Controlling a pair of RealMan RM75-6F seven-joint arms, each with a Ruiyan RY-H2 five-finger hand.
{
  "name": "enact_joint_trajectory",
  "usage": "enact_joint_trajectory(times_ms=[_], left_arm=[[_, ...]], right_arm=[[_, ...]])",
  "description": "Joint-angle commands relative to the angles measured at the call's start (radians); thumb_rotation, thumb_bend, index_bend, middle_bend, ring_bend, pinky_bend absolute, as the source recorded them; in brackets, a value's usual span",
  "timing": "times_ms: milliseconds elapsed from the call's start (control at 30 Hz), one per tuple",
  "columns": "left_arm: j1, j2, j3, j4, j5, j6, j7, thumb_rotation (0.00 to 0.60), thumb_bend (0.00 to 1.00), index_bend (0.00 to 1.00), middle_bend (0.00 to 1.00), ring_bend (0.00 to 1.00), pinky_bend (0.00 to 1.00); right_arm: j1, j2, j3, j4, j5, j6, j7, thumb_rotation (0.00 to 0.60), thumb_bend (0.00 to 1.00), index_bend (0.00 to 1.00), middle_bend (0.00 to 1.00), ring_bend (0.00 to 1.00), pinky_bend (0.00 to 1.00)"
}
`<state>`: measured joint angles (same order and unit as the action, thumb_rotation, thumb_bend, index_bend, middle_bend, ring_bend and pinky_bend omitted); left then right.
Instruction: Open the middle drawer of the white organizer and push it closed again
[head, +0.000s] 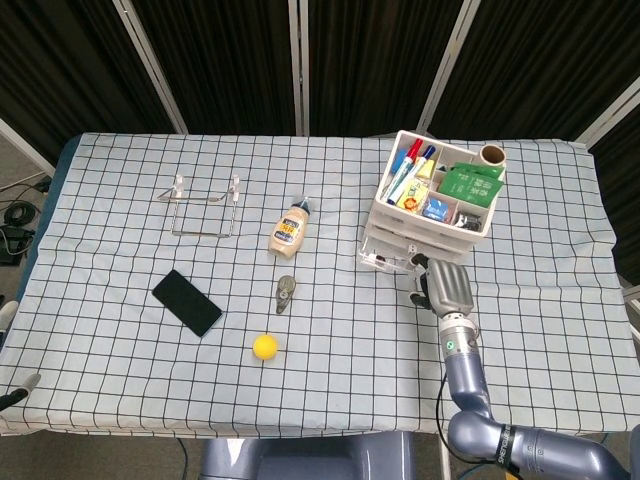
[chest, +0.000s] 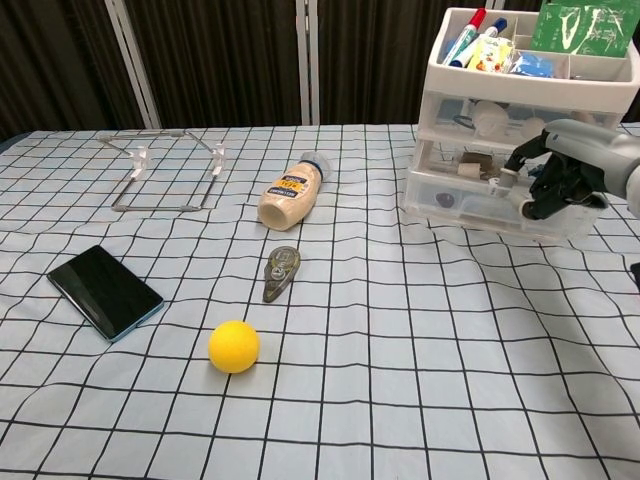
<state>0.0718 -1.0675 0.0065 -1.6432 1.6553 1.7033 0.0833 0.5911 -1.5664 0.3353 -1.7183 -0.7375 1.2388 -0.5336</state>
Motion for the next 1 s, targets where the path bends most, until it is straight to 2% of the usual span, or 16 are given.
enact_joint_trajectory(times_ms=[33,500,733,1000], left_arm=[[0.0,0.0,0.001,-0.001,0.002,0.0,0.001,0.6,0.09,0.0,0.0,0.0,0.0],[0.002,-0.001,0.003,-0.004,0.006,0.001,0.009,0.6,0.09,0.0,0.0,0.0,0.0],[0.002,0.0,0.002,-0.003,0.004,0.001,0.005,0.6,0.09,0.0,0.0,0.0,0.0],[0.003,0.001,0.0,-0.003,0.003,0.003,0.003,0.6,0.09,0.0,0.0,0.0,0.0]], right_arm=[[-0.002,0.007,-0.007,-0.017,-0.006,0.008,0.002,0.6,0.44,0.53,0.92,0.91,0.76],[-0.02,0.029,-0.062,-0.089,-0.064,0.032,0.02,0.6,0.44,0.54,0.92,0.91,0.76],[-0.022,0.034,-0.062,-0.101,-0.08,0.041,0.033,0.6,0.44,0.47,0.91,0.9,0.76],[-0.03,0.059,-0.068,-0.154,-0.115,0.05,0.054,0.6,0.39,0.4,0.9,0.9,0.75]])
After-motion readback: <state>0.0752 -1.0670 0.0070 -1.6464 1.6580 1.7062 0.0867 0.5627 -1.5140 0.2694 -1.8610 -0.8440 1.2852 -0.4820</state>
